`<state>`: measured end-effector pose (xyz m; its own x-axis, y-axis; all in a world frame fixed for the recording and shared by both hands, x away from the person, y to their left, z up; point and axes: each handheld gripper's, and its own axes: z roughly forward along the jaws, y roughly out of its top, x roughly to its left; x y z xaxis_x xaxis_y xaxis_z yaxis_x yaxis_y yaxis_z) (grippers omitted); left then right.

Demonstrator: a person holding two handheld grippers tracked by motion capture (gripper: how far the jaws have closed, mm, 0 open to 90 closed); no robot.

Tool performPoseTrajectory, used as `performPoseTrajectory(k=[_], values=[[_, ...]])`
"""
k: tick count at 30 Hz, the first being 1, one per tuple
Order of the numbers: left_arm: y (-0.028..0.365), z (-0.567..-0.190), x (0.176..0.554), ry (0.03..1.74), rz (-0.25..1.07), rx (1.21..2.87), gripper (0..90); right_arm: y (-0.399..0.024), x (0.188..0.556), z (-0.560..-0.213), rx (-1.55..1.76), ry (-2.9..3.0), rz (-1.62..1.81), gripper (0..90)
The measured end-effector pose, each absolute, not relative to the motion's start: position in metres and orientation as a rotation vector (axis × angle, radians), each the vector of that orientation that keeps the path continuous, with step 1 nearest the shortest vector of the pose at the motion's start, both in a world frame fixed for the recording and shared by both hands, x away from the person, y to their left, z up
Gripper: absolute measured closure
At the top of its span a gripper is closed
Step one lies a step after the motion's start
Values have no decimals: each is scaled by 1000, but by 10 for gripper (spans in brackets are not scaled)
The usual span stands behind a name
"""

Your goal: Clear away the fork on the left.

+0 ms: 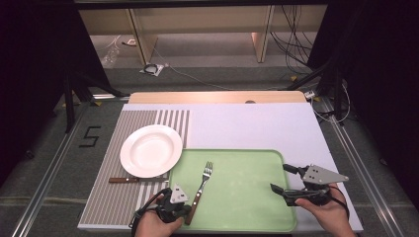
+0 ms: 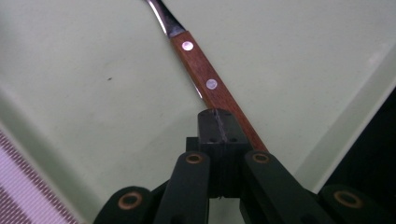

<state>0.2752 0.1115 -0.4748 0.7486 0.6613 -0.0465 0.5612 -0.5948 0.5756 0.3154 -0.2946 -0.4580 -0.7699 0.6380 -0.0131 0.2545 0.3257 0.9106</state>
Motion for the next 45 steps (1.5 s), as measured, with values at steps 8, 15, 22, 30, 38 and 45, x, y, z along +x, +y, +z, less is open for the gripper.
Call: performPoseTrajectory(k=[8,15,22,30,38,45], values=[[96,-477,276,814,202,2364,890,-294,316,-458,788,2224,1432,203],[95,-478,277,808,207,2352,884,-294,315,-457,793,2233,1416,203],[105,-475,281,814,275,2276,824,-294,315,-458,792,2226,1430,203],[124,-470,293,840,370,2176,712,-295,314,-457,794,2229,1420,203],[149,-461,303,846,468,1967,377,-295,314,-457,796,2226,1421,203],[185,-461,314,911,538,1872,1,-295,314,-458,799,2221,1434,203]])
